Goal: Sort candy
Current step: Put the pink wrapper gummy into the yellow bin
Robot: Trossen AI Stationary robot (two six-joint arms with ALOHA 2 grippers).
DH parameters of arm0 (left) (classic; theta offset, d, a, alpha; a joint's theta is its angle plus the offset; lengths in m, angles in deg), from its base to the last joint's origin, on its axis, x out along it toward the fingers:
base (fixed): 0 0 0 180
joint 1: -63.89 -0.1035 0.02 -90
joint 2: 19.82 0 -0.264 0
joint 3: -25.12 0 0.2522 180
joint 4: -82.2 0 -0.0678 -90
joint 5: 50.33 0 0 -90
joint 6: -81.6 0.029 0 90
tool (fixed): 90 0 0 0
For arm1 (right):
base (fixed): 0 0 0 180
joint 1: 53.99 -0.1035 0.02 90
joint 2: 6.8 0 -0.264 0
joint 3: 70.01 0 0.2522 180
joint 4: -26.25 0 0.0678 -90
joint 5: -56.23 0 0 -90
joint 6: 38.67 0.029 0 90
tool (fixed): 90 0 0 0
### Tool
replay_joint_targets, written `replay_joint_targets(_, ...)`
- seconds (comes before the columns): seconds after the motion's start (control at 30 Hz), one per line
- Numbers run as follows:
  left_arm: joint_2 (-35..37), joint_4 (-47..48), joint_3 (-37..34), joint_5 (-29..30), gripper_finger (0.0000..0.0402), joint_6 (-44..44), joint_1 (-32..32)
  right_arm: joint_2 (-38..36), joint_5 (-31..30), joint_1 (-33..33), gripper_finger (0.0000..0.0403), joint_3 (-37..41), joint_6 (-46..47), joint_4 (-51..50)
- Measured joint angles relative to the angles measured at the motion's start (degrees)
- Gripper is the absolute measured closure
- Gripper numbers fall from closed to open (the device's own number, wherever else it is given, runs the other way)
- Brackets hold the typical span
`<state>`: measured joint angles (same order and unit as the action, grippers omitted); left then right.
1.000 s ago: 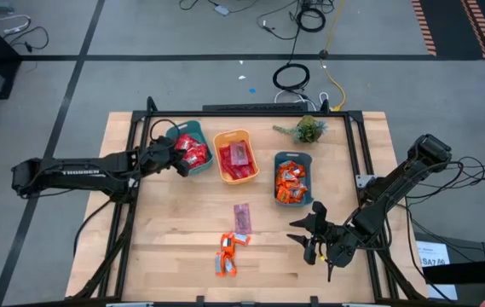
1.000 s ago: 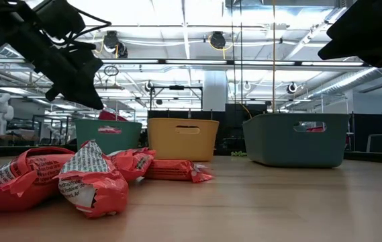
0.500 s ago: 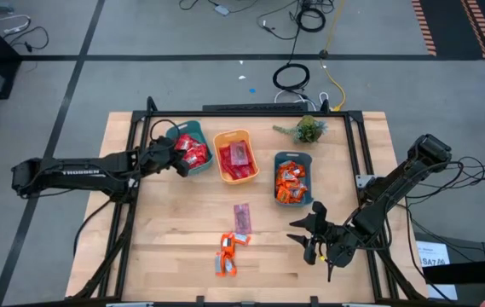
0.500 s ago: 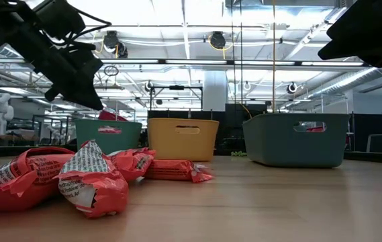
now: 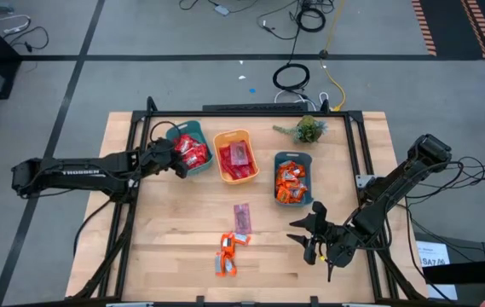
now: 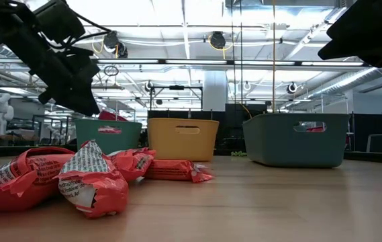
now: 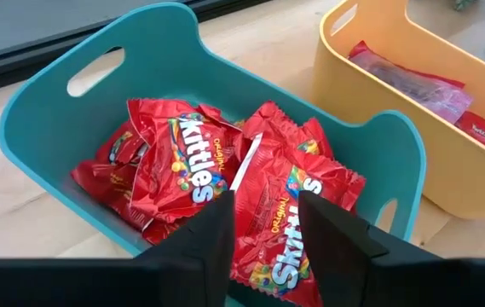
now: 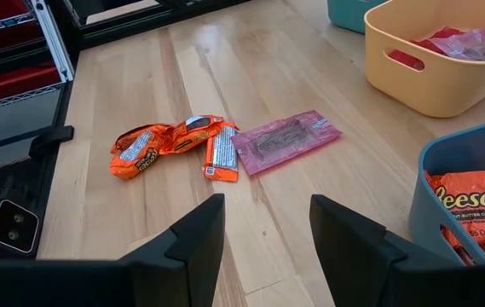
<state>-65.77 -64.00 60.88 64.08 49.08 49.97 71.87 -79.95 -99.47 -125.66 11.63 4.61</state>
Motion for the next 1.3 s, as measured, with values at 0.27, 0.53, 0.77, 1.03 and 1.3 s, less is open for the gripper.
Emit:
replay_joint_targets(0.27, 0.0, -2.2, 0.0, -0.3, 0.0256, -0.2, 0.0, 0.0, 0.0, 0.0, 0.0238, 0.0, 0.0, 0.0)
replay_joint_targets(0.53, 0.0, -7.6, 0.0, -9.7, 0.0255, -0.4, 0.1, 0.0, 0.0, 0.0, 0.0238, 0.0, 0.0, 0.1)
replay_joint_targets(0.77, 0.0, -8.8, 0.0, -10.2, 0.0256, -3.1, 2.8, 0.0, 0.0, 0.0, 0.0238, 0.0, 0.0, 0.4)
replay_joint_targets(1.03, -0.1, -10.0, 0.0, -4.9, 0.0256, -4.5, 11.8, 0.0, 0.0, 0.0, 0.0238, 0.0, 0.0, 0.4)
replay_joint_targets(1.3, -3.7, -20.5, 0.3, -1.3, 0.0257, -2.9, 21.6, 0.0, 0.0, 0.0, 0.0238, 0.0, 0.0, 0.4)
